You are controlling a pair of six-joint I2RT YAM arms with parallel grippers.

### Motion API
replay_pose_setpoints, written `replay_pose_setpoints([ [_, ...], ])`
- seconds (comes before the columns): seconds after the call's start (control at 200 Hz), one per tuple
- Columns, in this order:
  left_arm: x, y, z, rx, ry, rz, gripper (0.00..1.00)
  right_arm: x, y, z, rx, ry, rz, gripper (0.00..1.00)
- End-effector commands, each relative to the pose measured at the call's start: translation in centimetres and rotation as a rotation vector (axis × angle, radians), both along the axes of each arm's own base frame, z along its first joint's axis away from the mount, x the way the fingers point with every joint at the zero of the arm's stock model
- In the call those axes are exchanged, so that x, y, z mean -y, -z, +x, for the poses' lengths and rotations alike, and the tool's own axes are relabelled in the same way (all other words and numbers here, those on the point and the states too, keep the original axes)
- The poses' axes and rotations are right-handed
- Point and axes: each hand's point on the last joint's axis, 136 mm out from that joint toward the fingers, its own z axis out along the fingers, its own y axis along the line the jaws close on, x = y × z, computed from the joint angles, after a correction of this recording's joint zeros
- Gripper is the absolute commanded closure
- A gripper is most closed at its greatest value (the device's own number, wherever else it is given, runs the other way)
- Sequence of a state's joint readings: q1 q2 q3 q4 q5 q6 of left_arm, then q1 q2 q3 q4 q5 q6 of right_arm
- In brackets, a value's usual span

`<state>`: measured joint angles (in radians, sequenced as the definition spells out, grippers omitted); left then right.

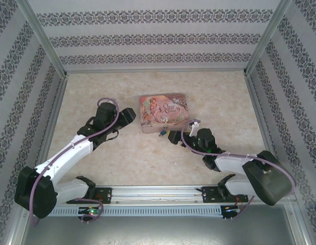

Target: Unlock the padlock with the key

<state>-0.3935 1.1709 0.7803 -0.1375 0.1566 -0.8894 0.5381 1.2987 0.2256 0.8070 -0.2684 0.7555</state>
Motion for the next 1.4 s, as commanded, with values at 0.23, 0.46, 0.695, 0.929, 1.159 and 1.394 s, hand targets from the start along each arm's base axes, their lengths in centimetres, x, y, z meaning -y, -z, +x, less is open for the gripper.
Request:
replay_pose_setpoints([
  [0.23,1.0,-0.1,2.8,-0.016,0.171,-0.045,0.32,-1.6,-0.3,1.7,0.028,-0.038,0.063,0.07],
  [0.46,2.2,1.8,4.4,-0.080,0.259,-0.058,0.32,-2.0,0.2,3.1,0.043,-0.014,0.082,0.07],
  [0.695,3.3,3.6,5.6,-0.130,0.312,-0.063,0.32,-2.8,0.6,3.8,0.053,-0.019,0.106,0.11],
  [0.929,3.9,5.5,6.0,-0.183,0.335,-0.080,0.32,-3.3,1.6,4.1,0.038,-0.026,0.107,0.15],
  [1.159,4.2,7.4,5.6,-0.233,0.344,-0.104,0.34,-4.3,1.3,4.8,0.051,-0.053,0.124,0.18],
  [1.394,4.6,8.9,5.0,-0.278,0.354,-0.122,0.36,-4.8,1.6,5.1,0.047,-0.067,0.134,0.23],
])
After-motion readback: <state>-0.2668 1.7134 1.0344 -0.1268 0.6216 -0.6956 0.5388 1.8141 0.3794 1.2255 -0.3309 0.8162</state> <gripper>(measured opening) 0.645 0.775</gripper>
